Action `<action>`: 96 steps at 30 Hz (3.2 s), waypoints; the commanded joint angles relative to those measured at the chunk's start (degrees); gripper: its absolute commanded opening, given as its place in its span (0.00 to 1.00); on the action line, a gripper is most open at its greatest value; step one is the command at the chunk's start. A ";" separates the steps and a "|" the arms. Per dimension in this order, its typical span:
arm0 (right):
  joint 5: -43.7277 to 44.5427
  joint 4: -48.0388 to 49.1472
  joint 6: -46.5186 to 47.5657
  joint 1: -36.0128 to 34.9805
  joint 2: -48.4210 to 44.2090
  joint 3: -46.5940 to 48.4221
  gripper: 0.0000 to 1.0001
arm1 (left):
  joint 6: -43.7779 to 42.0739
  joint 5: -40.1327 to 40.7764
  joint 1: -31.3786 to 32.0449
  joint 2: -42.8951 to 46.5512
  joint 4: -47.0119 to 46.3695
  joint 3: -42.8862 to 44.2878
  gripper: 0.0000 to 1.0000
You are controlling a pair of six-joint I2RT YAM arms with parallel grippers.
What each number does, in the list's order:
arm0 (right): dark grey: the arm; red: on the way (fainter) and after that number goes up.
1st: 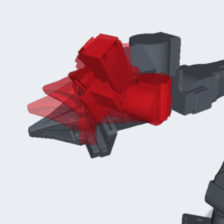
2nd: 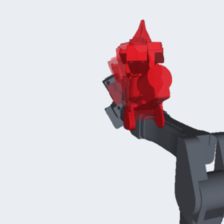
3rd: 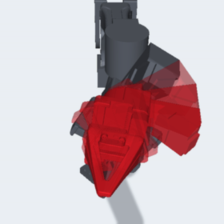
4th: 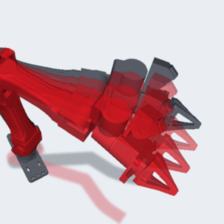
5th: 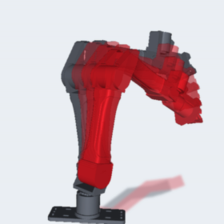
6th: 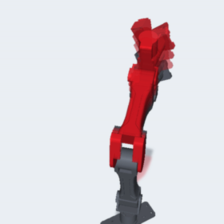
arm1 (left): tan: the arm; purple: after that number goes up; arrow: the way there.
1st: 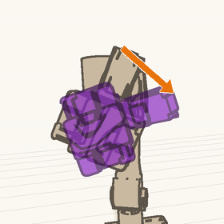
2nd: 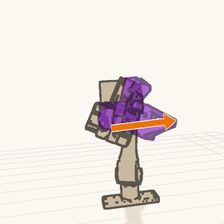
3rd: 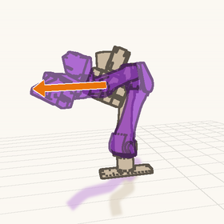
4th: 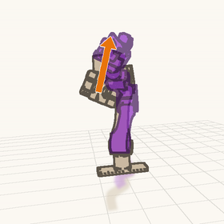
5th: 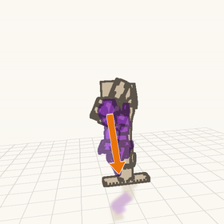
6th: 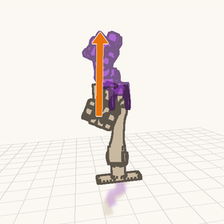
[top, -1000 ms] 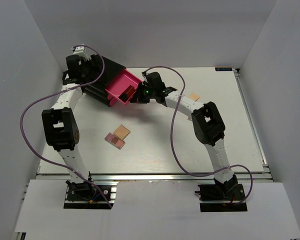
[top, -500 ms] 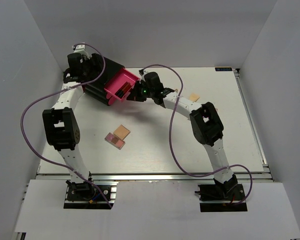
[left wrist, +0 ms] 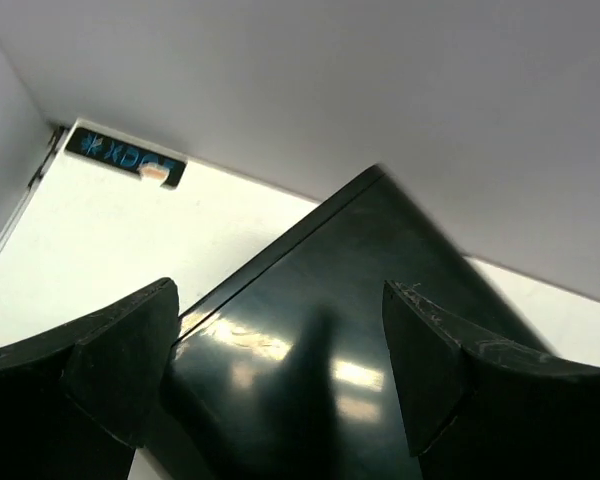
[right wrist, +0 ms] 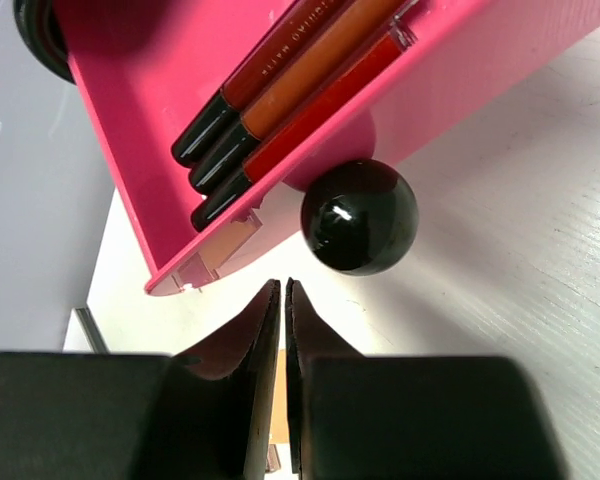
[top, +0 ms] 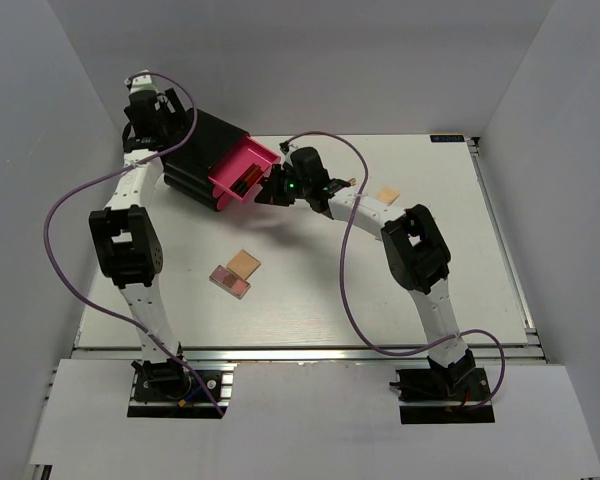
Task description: Organize the makeup
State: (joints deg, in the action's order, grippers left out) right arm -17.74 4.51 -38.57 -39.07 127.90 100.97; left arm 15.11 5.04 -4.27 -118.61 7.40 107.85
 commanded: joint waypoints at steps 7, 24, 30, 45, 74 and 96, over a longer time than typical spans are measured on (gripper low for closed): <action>-0.54 2.96 1.39 0.48 -4.32 -0.60 0.11 | -2.11 6.74 0.23 -4.26 5.52 2.10 0.92; -0.37 2.78 1.74 0.57 -1.69 0.54 0.11 | -6.68 -11.97 -0.91 -4.62 9.92 -4.14 0.87; 1.04 2.61 2.44 0.57 0.07 2.92 0.12 | -6.41 -17.69 -0.91 -4.97 8.69 -6.16 0.87; 2.62 4.36 3.23 0.57 -2.39 -1.47 0.12 | -5.36 -26.57 -0.83 -1.02 4.91 -16.61 0.86; 13.35 9.98 31.97 -3.29 8.41 17.23 0.17 | -6.33 -26.48 -0.47 -2.16 4.47 -18.47 0.86; -10.58 29.17 38.65 6.11 -4.49 -6.39 0.51 | -6.50 -26.04 0.14 -1.36 4.47 -19.35 0.87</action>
State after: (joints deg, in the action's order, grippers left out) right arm -24.18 27.55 -2.70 -35.35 130.43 95.83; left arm 8.97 -17.50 -7.20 -116.16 -3.33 92.23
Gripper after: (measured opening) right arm 0.515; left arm 0.868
